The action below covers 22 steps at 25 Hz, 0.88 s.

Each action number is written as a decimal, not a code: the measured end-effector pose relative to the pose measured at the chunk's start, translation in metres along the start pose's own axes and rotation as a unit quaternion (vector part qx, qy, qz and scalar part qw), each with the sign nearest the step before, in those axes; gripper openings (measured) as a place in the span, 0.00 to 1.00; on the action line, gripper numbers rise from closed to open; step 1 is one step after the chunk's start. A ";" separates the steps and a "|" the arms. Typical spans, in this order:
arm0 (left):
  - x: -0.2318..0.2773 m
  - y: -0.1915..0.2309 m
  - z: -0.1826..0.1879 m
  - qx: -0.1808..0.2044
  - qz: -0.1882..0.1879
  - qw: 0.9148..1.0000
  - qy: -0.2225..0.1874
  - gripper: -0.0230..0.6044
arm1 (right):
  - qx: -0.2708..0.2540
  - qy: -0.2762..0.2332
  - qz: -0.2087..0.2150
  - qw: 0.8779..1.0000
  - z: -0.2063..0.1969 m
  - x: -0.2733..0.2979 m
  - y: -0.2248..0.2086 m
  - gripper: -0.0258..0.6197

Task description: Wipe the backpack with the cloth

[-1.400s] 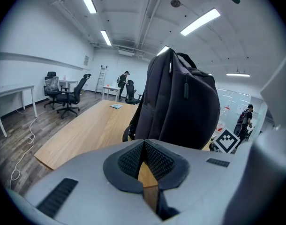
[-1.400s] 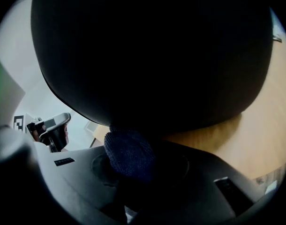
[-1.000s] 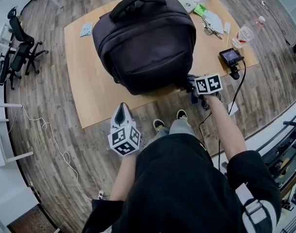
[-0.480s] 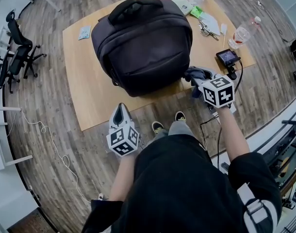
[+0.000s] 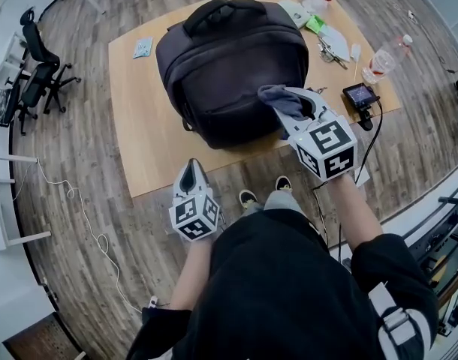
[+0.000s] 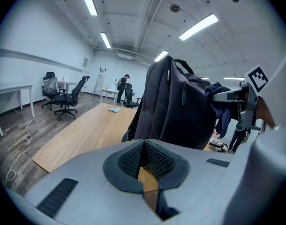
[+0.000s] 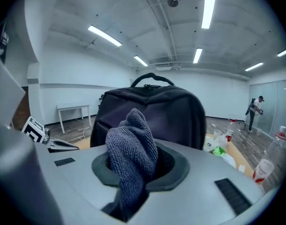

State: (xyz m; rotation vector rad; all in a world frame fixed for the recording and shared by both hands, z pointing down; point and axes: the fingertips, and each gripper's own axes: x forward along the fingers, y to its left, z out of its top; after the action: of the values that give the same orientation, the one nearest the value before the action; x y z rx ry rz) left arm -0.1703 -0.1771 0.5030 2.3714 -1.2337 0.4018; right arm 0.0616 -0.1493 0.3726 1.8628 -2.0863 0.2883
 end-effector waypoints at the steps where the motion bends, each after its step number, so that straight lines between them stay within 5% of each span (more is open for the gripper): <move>1: -0.001 0.003 0.001 -0.001 0.004 1.000 -0.002 0.06 | -0.003 -0.005 0.010 1.000 0.002 0.007 0.011 0.18; 7: -0.010 0.025 -0.001 -0.012 0.033 0.999 -0.006 0.06 | -0.040 -0.063 0.059 0.995 0.031 0.038 0.087 0.18; 14: -0.012 0.021 -0.005 -0.009 0.037 0.999 -0.004 0.06 | -0.158 -0.119 0.028 0.980 0.043 0.051 0.130 0.18; 20: -0.011 0.013 -0.014 -0.008 0.038 0.999 0.000 0.06 | -0.289 -0.108 0.079 0.948 0.022 0.062 0.167 0.18; 22: -0.013 0.013 -0.017 -0.011 0.049 0.999 0.000 0.06 | -0.314 -0.120 0.064 0.940 0.016 0.066 0.172 0.18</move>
State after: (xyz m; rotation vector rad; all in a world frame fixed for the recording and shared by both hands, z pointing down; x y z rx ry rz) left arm -0.1893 -0.1654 0.5152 2.2984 -1.3523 0.4166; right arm -0.1164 -0.1946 0.3942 1.4264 -2.1106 -0.5468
